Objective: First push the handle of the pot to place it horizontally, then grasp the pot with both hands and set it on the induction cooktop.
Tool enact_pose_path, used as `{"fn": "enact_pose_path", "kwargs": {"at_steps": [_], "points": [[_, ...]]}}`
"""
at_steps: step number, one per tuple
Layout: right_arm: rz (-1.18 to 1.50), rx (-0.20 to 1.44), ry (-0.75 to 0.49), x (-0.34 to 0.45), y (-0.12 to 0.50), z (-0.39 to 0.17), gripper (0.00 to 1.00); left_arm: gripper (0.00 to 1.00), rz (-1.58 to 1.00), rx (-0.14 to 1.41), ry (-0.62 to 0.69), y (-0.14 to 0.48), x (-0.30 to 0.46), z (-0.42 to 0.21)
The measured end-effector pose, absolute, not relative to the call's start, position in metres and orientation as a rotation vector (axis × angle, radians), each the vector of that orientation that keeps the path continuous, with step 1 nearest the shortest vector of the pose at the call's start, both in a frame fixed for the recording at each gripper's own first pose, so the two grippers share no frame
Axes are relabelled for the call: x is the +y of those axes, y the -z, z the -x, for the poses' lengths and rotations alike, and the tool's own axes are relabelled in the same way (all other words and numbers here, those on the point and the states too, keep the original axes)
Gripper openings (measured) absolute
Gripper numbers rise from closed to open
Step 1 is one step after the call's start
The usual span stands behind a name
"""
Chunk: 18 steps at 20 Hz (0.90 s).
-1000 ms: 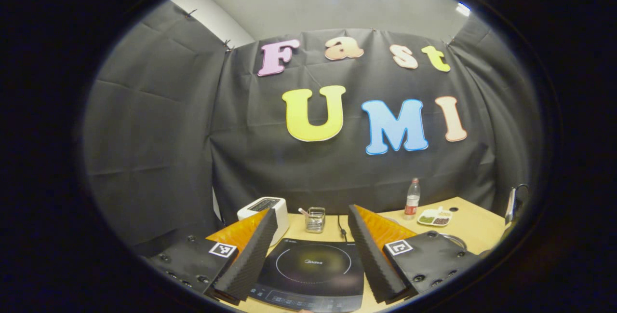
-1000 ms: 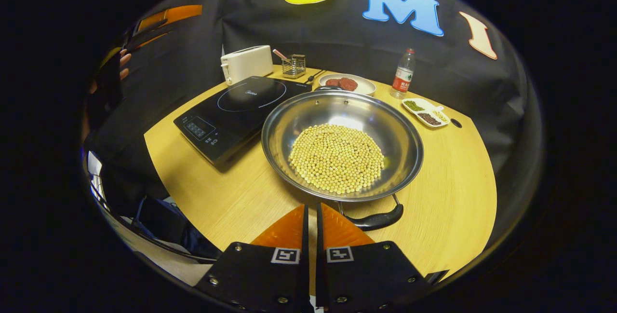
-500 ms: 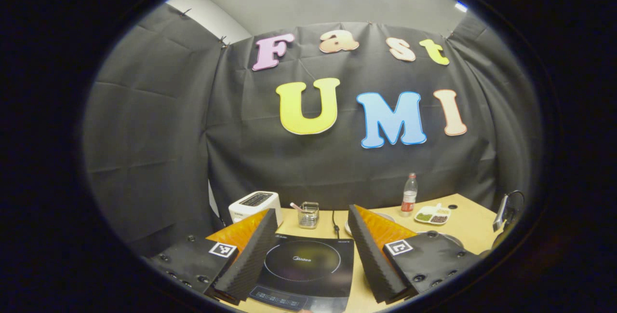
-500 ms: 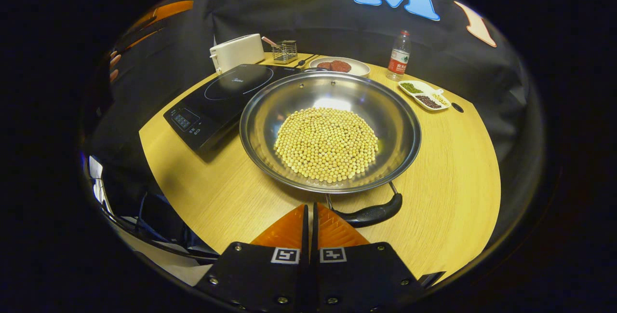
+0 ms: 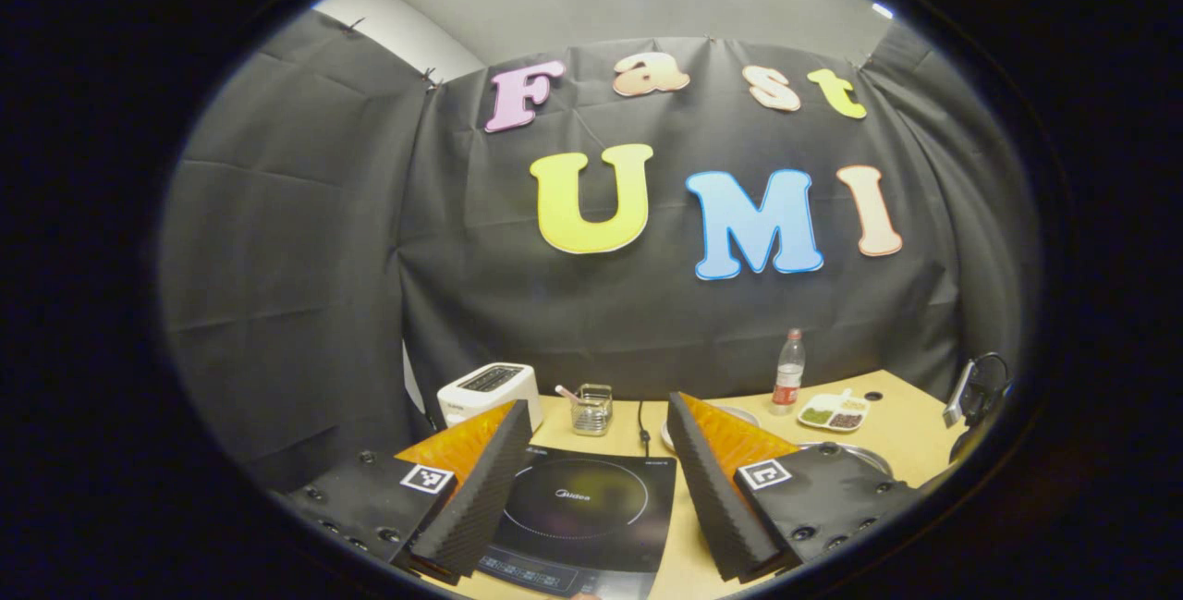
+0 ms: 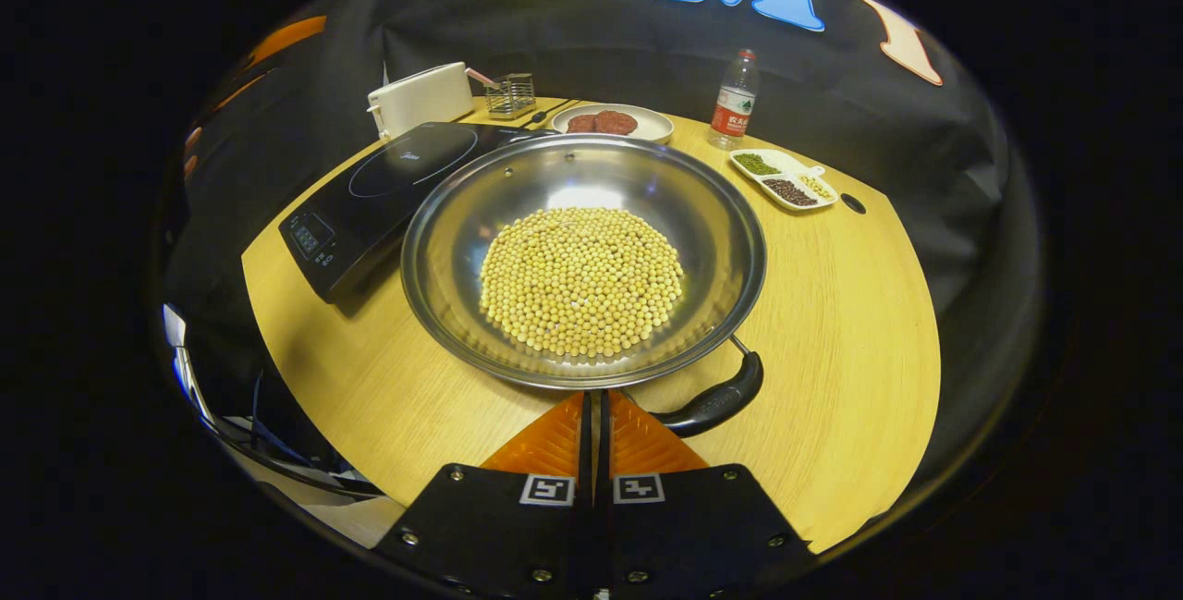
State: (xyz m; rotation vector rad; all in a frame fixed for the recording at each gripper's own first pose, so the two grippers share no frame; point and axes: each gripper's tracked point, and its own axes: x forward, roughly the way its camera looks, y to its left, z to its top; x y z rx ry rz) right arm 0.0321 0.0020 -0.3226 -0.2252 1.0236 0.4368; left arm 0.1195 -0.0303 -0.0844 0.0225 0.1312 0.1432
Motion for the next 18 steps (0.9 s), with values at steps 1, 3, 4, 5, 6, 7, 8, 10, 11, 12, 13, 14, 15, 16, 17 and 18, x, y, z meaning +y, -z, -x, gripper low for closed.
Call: {"fn": "enact_pose_path", "kwargs": {"at_steps": [1,3,4,5,6,7,8,10,11,12,13,14,15,16,17,18], "points": [[0.225,1.025,-0.430,-0.002,0.324,-0.036,0.01,0.96,-0.025,0.131,-0.148,0.085,-0.031,-0.121],[0.222,1.027,-0.418,-0.011,0.324,-0.043,0.01,0.93,-0.023,0.135,-0.156,0.087,-0.032,-0.121],[0.225,1.026,-0.410,-0.017,0.324,-0.048,0.01,0.93,-0.021,0.137,-0.159,0.087,-0.033,-0.121],[0.228,1.025,-0.404,-0.021,0.324,-0.051,0.01,0.93,-0.021,0.139,-0.162,0.089,-0.034,-0.122],[0.230,1.024,-0.396,-0.026,0.324,-0.055,0.01,0.93,-0.023,0.142,-0.165,0.089,-0.035,-0.123],[0.230,1.022,-0.388,-0.031,0.324,-0.059,0.01,0.93,-0.024,0.142,-0.168,0.090,-0.036,-0.123],[0.229,1.020,-0.380,-0.035,0.324,-0.063,0.01,0.93,-0.025,0.143,-0.169,0.090,-0.038,-0.124],[0.229,1.017,-0.369,-0.044,0.324,-0.071,0.01,0.96,-0.025,0.147,-0.173,0.091,-0.043,-0.127],[0.231,1.016,-0.363,-0.049,0.324,-0.075,0.01,0.93,-0.025,0.148,-0.174,0.093,-0.045,-0.130],[0.231,1.015,-0.358,-0.052,0.325,-0.080,0.01,0.93,-0.025,0.147,-0.177,0.092,-0.046,-0.131],[0.230,1.016,-0.350,-0.056,0.325,-0.084,0.01,0.95,-0.024,0.145,-0.179,0.094,-0.049,-0.132],[0.226,1.015,-0.341,-0.060,0.325,-0.089,0.01,0.97,-0.024,0.146,-0.180,0.094,-0.051,-0.134],[0.219,1.013,-0.334,-0.062,0.325,-0.094,0.01,0.99,-0.026,0.149,-0.182,0.096,-0.053,-0.135],[0.212,1.010,-0.328,-0.064,0.325,-0.099,0.01,0.93,-0.027,0.152,-0.185,0.098,-0.055,-0.137],[0.207,1.004,-0.322,-0.067,0.324,-0.103,0.01,0.93,-0.027,0.153,-0.186,0.099,-0.056,-0.139],[0.205,0.997,-0.314,-0.069,0.323,-0.109,0.01,0.93,-0.027,0.154,-0.188,0.098,-0.058,-0.140]]}}
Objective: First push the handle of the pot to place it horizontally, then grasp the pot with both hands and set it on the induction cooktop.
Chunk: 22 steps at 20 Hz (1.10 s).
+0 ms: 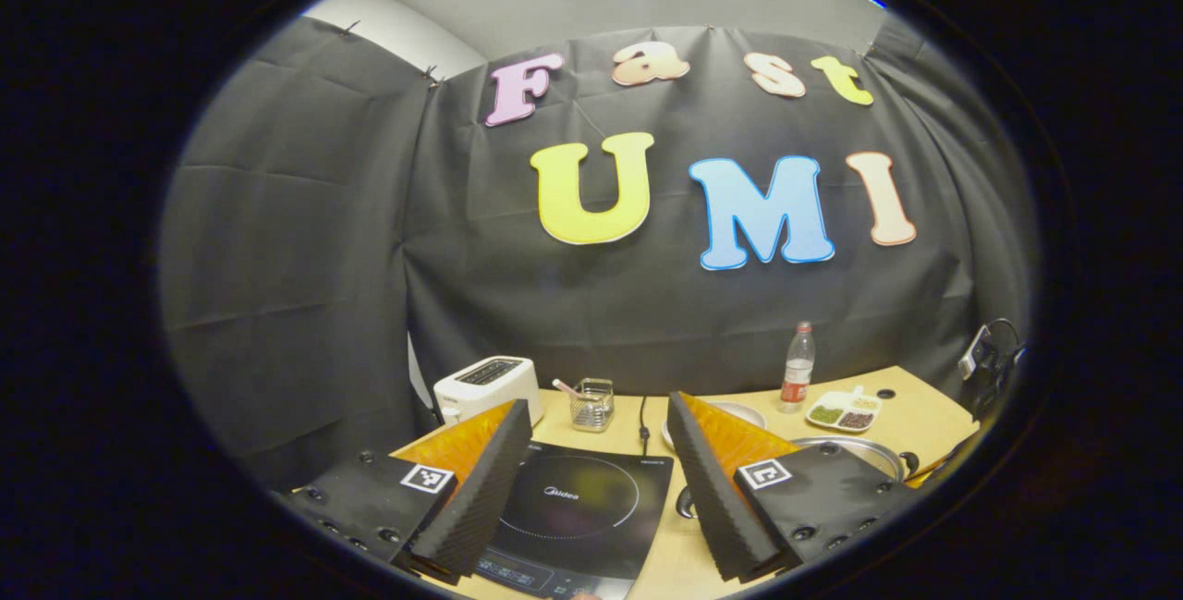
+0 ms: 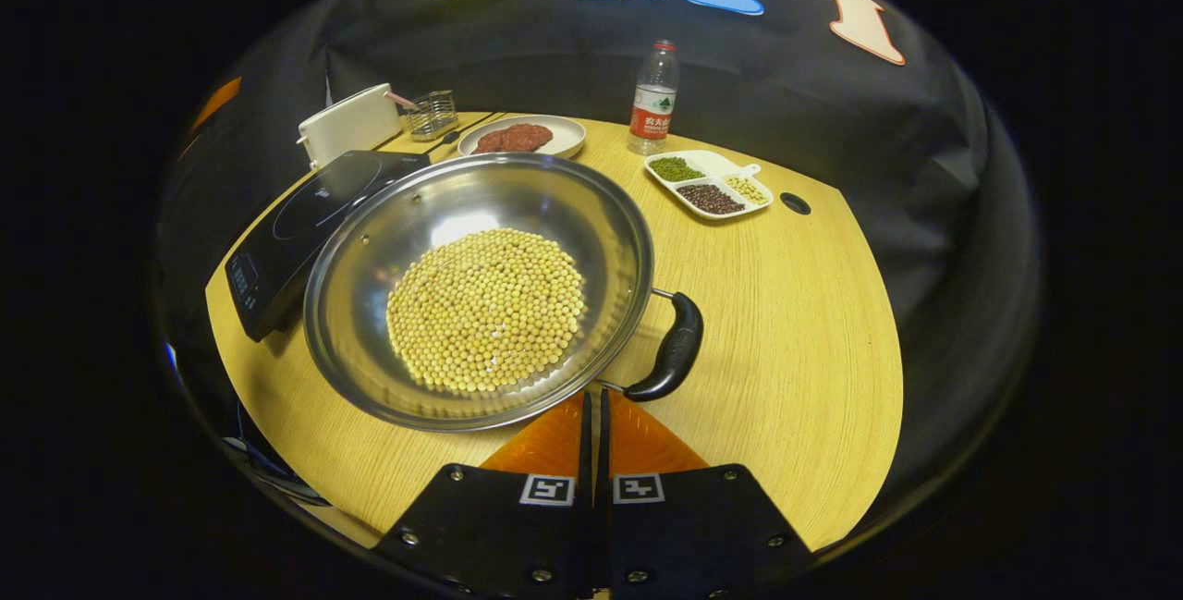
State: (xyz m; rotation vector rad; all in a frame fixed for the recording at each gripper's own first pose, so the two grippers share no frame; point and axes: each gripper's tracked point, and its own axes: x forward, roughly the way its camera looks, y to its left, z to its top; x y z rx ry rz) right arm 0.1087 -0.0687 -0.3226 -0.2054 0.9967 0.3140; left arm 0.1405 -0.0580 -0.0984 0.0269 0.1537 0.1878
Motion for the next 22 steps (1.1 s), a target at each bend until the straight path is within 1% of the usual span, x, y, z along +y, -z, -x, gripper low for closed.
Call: {"fn": "enact_pose_path", "kwargs": {"at_steps": [5,8,9,10,11,12,13,14,15,17,18,22], "points": [[0.181,0.974,-0.294,-0.072,0.320,-0.121,0.01,0.93,-0.032,0.165,-0.188,0.107,-0.063,-0.146],[0.196,0.890,-0.255,-0.078,0.306,-0.132,0.01,0.93,-0.023,0.177,-0.175,0.114,-0.066,-0.149],[0.182,0.858,-0.252,-0.076,0.299,-0.133,0.01,0.94,-0.014,0.179,-0.167,0.117,-0.067,-0.151],[0.165,0.832,-0.242,-0.076,0.293,-0.136,0.05,0.99,-0.006,0.182,-0.159,0.118,-0.069,-0.152],[0.144,0.804,-0.232,-0.076,0.286,-0.139,0.11,0.96,-0.003,0.187,-0.152,0.123,-0.069,-0.155],[0.120,0.775,-0.227,-0.074,0.278,-0.143,0.33,0.93,-0.001,0.192,-0.146,0.126,-0.070,-0.158],[0.091,0.745,-0.226,-0.072,0.273,-0.147,0.66,0.93,0.003,0.200,-0.134,0.131,-0.072,-0.160],[0.065,0.709,-0.210,-0.072,0.262,-0.152,1.00,0.96,0.013,0.208,-0.114,0.134,-0.077,-0.164],[0.052,0.685,-0.195,-0.074,0.260,-0.157,0.96,0.93,0.020,0.218,-0.096,0.139,-0.081,-0.168],[0.033,0.650,-0.170,-0.075,0.254,-0.163,0.96,0.93,0.028,0.241,-0.067,0.151,-0.088,-0.174],[0.029,0.644,-0.160,-0.075,0.252,-0.166,0.96,0.96,0.032,0.255,-0.048,0.156,-0.093,-0.178],[0.025,0.641,-0.144,-0.076,0.252,-0.170,0.96,0.93,0.045,0.320,0.013,0.188,-0.113,-0.189]]}}
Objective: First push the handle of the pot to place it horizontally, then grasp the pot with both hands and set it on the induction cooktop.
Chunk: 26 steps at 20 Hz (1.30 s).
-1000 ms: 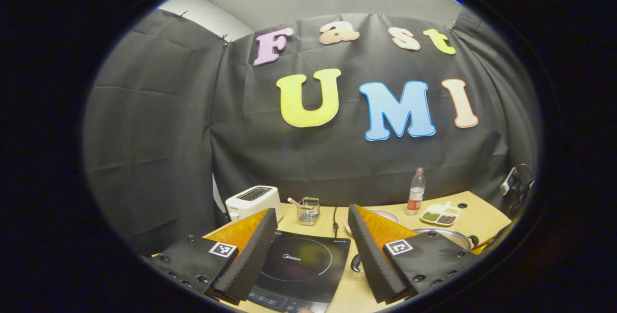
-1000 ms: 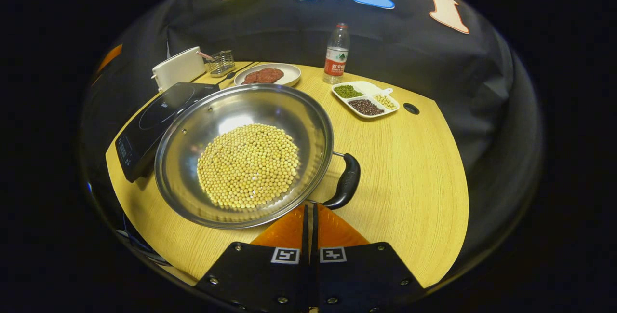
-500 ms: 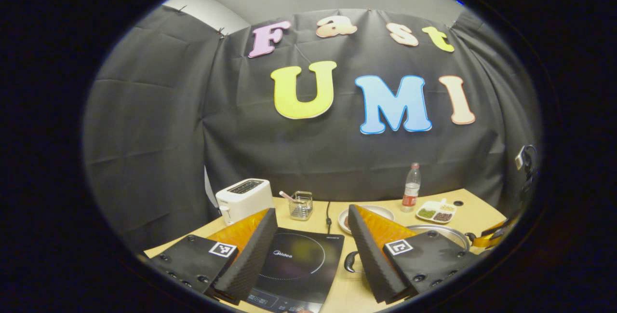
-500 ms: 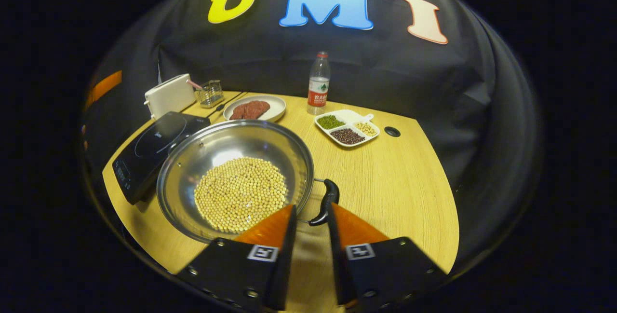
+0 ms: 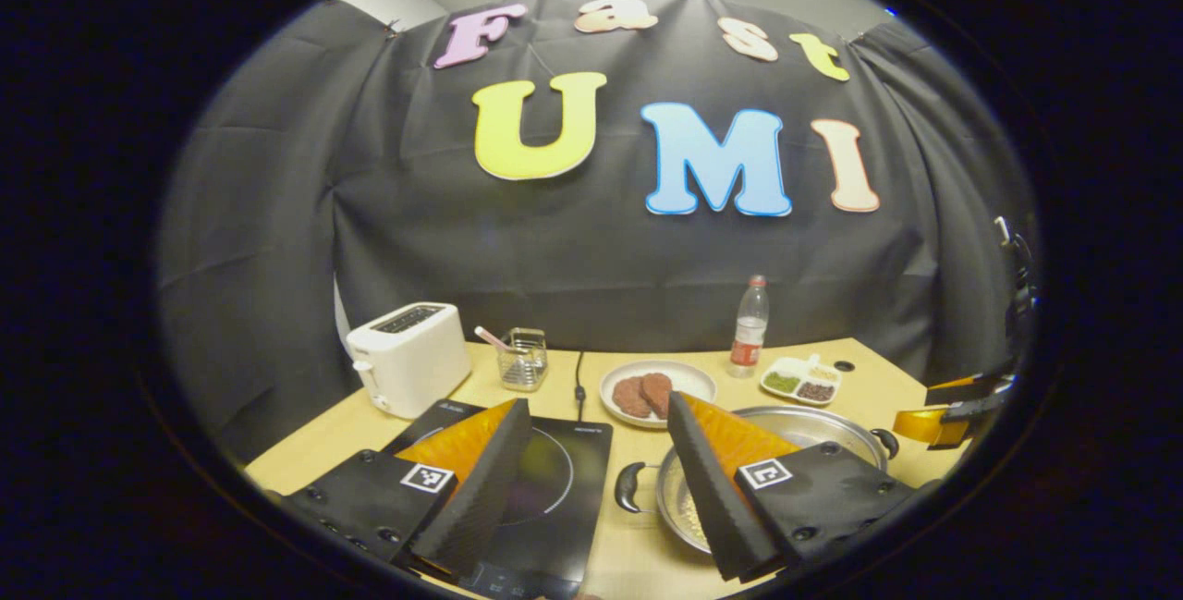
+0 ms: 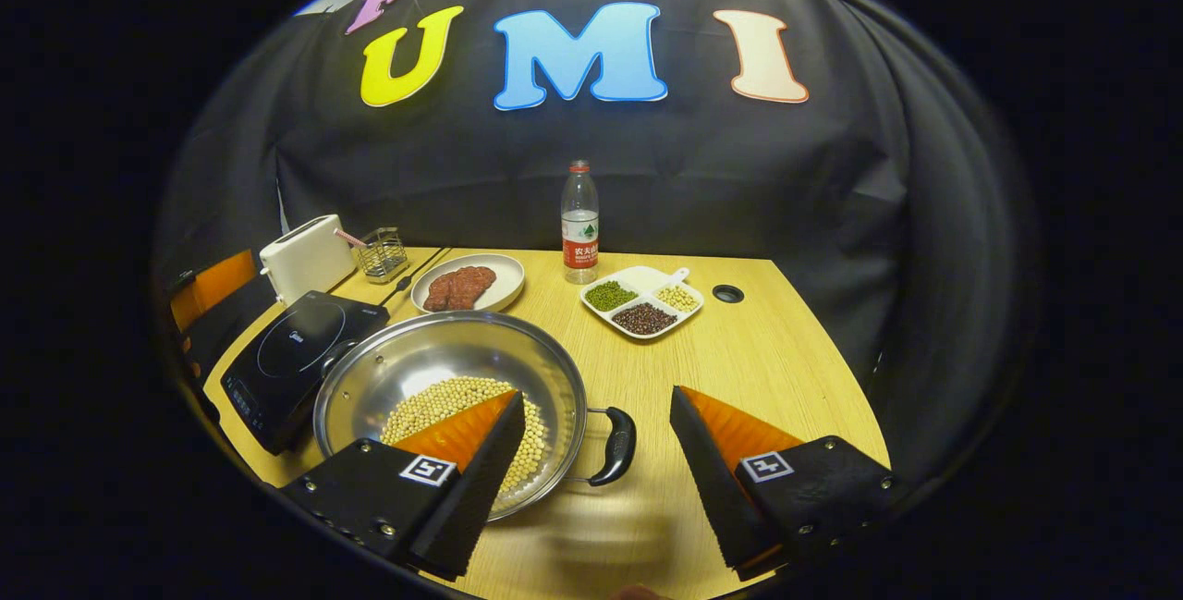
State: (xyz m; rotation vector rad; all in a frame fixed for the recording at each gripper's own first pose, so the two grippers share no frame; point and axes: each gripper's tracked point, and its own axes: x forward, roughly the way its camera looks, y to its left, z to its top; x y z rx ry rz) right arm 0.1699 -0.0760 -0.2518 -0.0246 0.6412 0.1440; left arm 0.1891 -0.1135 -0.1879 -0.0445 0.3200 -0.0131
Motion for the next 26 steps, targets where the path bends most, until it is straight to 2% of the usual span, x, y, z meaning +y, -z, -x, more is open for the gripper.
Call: {"fn": "enact_pose_path", "kwargs": {"at_steps": [4,8,9,10,13,23,24,26], "points": [[0.030,0.649,-0.143,-0.077,0.260,-0.173,0.96,0.93,0.047,0.400,0.044,0.225,-0.126,-0.200],[0.013,0.669,-0.140,-0.076,0.271,-0.177,0.96,0.96,0.059,0.497,0.076,0.272,-0.139,-0.206],[0.015,0.674,-0.140,-0.076,0.274,-0.177,0.96,1.00,0.055,0.522,0.079,0.283,-0.141,-0.210],[0.017,0.680,-0.142,-0.076,0.276,-0.179,0.96,0.96,0.049,0.544,0.084,0.293,-0.143,-0.211],[0.021,0.703,-0.146,-0.076,0.286,-0.180,0.96,0.97,0.049,0.600,0.106,0.318,-0.153,-0.208],[0.011,0.774,-0.150,-0.073,0.314,-0.185,0.96,0.97,0.034,0.682,0.148,0.349,-0.172,-0.218],[0.008,0.780,-0.148,-0.074,0.317,-0.186,0.96,1.00,0.033,0.691,0.150,0.350,-0.174,-0.219],[0.002,0.793,-0.149,-0.075,0.321,-0.188,0.96,0.98,0.022,0.696,0.146,0.354,-0.175,-0.223]]}}
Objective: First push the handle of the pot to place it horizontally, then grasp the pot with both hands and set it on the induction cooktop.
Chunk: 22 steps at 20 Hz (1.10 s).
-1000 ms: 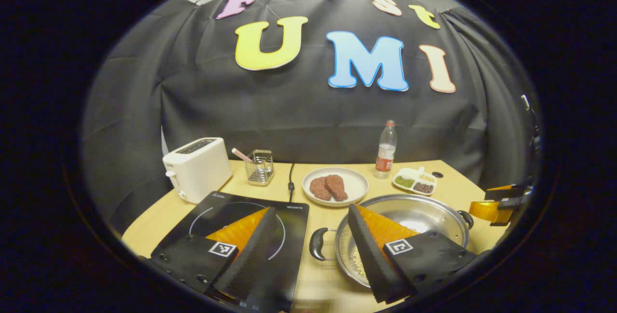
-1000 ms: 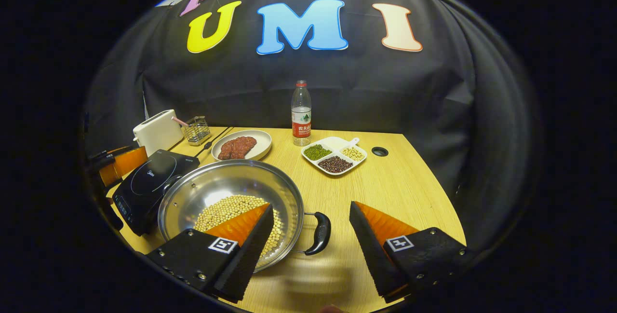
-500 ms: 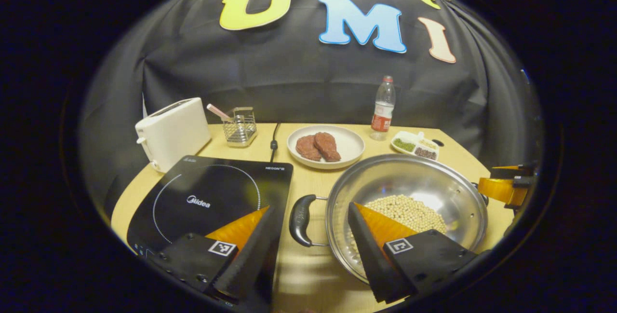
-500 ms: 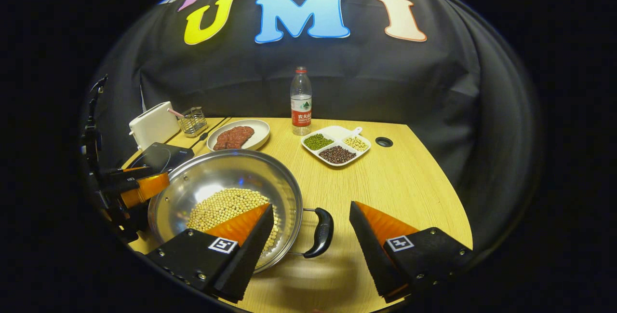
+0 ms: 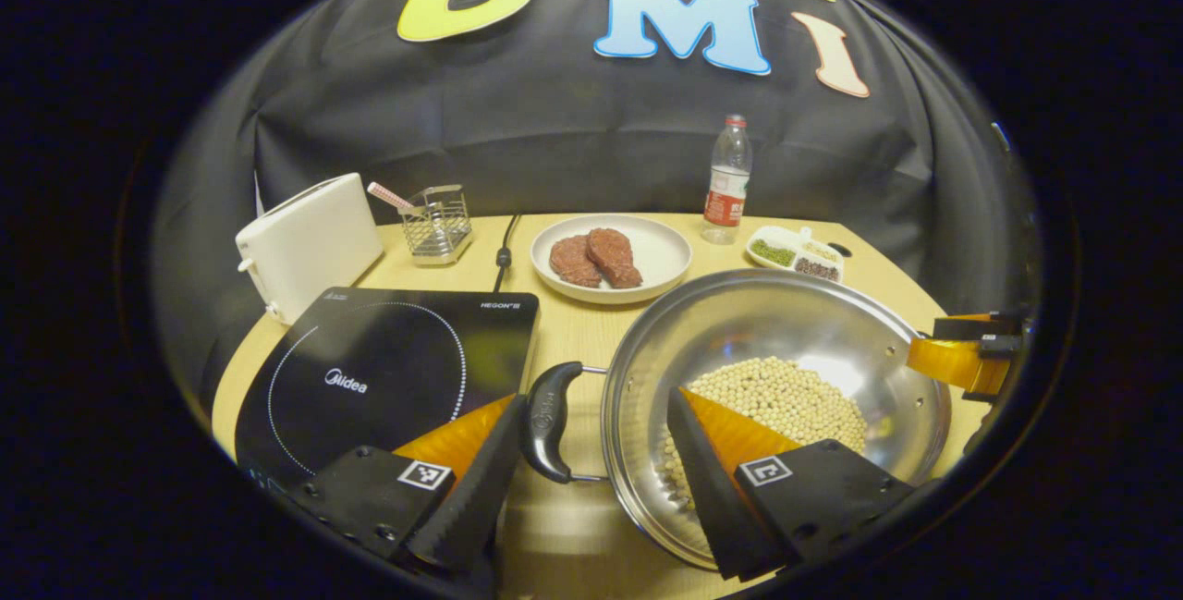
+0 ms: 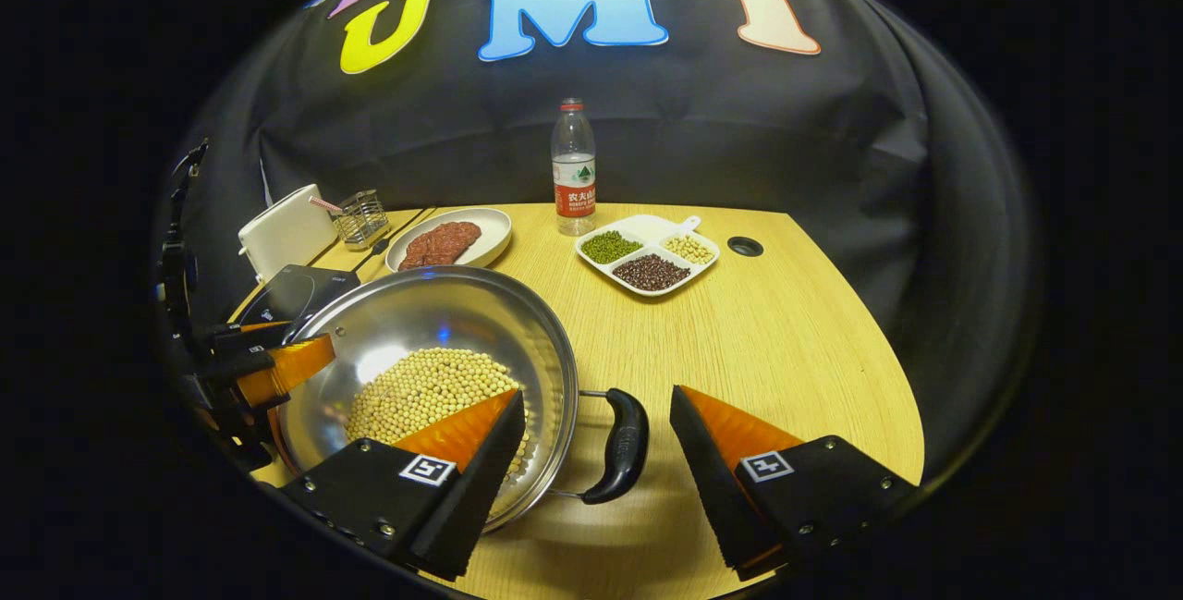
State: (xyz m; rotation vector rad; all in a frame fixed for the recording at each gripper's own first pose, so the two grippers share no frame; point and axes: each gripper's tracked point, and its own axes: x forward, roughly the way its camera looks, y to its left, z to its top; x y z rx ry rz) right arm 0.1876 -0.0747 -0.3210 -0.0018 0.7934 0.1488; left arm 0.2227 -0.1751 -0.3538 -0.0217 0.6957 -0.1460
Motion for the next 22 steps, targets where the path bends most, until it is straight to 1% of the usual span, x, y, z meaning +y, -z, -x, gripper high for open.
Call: {"fn": "enact_pose_path", "kwargs": {"at_steps": [1,2,3,4,5,9,10,11,12,14,15,16,18,19,20,22], "points": [[0.001,0.799,-0.150,-0.076,0.324,-0.187,0.96,0.98,0.018,0.697,0.145,0.355,-0.174,-0.222],[0.000,0.802,-0.151,-0.077,0.326,-0.188,0.96,0.95,0.013,0.700,0.143,0.355,-0.174,-0.223],[0.000,0.808,-0.152,-0.078,0.328,-0.187,0.96,0.95,0.009,0.703,0.140,0.357,-0.174,-0.223],[-0.002,0.817,-0.155,-0.078,0.330,-0.187,0.96,1.00,0.004,0.703,0.138,0.356,-0.175,-0.224],[-0.007,0.824,-0.159,-0.078,0.333,-0.186,0.96,0.98,-0.001,0.704,0.138,0.357,-0.176,-0.225],[-0.020,0.840,-0.165,-0.080,0.341,-0.189,0.96,0.98,-0.034,0.715,0.157,0.362,-0.188,-0.228],[-0.020,0.852,-0.162,-0.081,0.343,-0.188,0.80,0.98,-0.046,0.720,0.154,0.363,-0.189,-0.228],[-0.020,0.864,-0.159,-0.082,0.346,-0.186,0.78,0.94,-0.050,0.726,0.148,0.364,-0.188,-0.229],[-0.023,0.874,-0.160,-0.081,0.348,-0.185,0.73,0.99,-0.048,0.732,0.147,0.367,-0.187,-0.229],[-0.022,0.890,-0.160,-0.083,0.351,-0.181,0.73,0.92,-0.031,0.771,0.136,0.379,-0.186,-0.226],[-0.024,0.897,-0.161,-0.083,0.354,-0.179,0.73,0.95,-0.015,0.796,0.139,0.384,-0.185,-0.219],[-0.033,0.899,-0.159,-0.083,0.353,-0.179,0.73,0.86,-0.009,0.796,0.141,0.388,-0.185,-0.220],[-0.053,0.905,-0.149,-0.083,0.355,-0.180,0.68,0.82,0.014,0.838,0.149,0.396,-0.191,-0.213],[-0.062,0.908,-0.141,-0.084,0.353,-0.180,0.68,0.82,0.026,0.822,0.139,0.391,-0.191,-0.213],[-0.069,0.917,-0.137,-0.084,0.355,-0.181,0.63,0.74,0.028,0.816,0.125,0.391,-0.189,-0.214],[-0.075,0.916,-0.142,-0.083,0.354,-0.181,0.63,0.74,0.039,0.804,0.100,0.389,-0.186,-0.212]]}}
